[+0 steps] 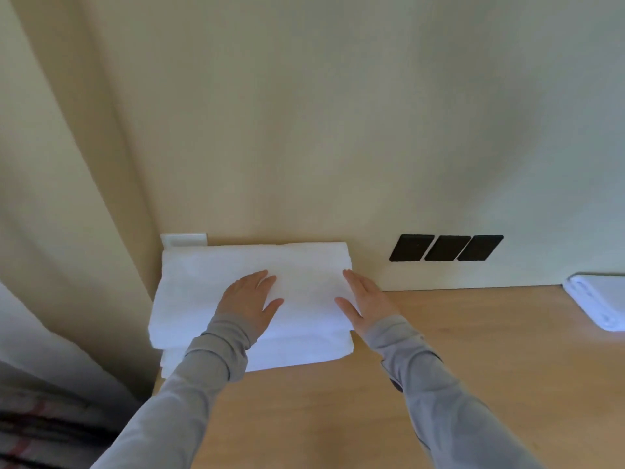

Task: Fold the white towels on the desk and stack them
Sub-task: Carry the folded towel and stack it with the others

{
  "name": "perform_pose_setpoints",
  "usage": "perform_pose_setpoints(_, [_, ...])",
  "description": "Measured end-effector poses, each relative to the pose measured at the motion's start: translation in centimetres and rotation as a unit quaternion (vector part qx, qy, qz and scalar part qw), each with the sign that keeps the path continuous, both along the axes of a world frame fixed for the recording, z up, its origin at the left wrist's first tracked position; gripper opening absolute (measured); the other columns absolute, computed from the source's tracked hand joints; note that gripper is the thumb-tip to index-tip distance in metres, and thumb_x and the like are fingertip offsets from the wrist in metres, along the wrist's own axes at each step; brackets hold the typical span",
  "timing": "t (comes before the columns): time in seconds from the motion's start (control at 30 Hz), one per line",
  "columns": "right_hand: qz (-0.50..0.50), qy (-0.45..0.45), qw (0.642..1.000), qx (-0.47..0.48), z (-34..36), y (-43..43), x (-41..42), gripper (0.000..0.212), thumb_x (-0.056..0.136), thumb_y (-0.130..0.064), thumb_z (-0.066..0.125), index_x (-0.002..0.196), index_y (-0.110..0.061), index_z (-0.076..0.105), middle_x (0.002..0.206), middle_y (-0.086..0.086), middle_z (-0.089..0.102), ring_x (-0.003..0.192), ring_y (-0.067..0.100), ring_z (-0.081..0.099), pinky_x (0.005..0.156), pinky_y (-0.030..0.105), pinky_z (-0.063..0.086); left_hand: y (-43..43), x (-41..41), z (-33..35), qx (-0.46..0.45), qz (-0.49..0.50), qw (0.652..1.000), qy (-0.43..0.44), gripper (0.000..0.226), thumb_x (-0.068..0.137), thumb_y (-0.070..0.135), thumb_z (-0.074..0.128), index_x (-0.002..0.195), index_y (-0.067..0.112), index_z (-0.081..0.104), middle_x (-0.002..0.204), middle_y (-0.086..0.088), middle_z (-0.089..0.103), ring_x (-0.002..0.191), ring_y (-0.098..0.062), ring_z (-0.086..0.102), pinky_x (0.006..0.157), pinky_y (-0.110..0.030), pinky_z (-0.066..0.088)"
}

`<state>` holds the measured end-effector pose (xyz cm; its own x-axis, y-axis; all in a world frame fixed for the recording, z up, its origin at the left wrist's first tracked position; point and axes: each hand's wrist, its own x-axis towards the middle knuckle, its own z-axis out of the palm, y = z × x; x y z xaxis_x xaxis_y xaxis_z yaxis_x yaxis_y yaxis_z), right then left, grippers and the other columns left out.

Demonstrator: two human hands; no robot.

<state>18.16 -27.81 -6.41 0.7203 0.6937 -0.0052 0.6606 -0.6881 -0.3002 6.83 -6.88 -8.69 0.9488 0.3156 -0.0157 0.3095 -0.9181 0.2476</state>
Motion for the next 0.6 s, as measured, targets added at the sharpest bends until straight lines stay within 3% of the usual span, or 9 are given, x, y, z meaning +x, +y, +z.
perform_pose_setpoints(0.23, [-0.062, -0.038, 0.997, -0.001, 1.5, -9.7, 2.3, 0.058, 0.098, -0.041, 0.034, 0.147, -0.015, 0.019, 0.154, 0.002, 0.022, 0.141, 0.016, 0.02, 0.116, 0.029, 0.018, -7.7, 4.6, 2.4, 0.061, -0.063, 0.996, 0.012, 0.057, 0.098, 0.047, 0.026, 0.149, 0.023, 0.017, 0.157, 0.005, 0.013, 0.142, -0.016, 0.02, 0.113, -0.031, 0.02])
perform_pose_setpoints(0.4, [-0.12, -0.062, 0.991, -0.009, 2.8, -20.7, 4.1, 0.059, 0.098, -0.041, 0.034, 0.148, -0.016, 0.015, 0.156, -0.001, 0.017, 0.143, 0.015, 0.015, 0.115, 0.028, 0.013, -17.9, 8.8, 4.8, 0.069, -0.117, 0.991, 0.0, 0.051, 0.098, 0.041, 0.032, 0.144, 0.019, 0.029, 0.151, -0.002, 0.029, 0.133, -0.021, 0.033, 0.108, -0.032, 0.026])
perform_pose_setpoints(0.6, [-0.163, -0.09, 0.979, -0.08, 4.7, -35.9, 5.6, 0.062, 0.098, -0.042, 0.03, 0.148, -0.012, 0.008, 0.156, 0.002, 0.012, 0.141, 0.018, 0.02, 0.113, 0.03, 0.018, -33.4, 13.2, 6.5, 0.09, -0.152, 0.983, -0.042, 0.055, 0.097, 0.045, 0.033, 0.147, 0.024, 0.023, 0.155, 0.003, 0.022, 0.141, -0.018, 0.022, 0.113, -0.035, 0.018])
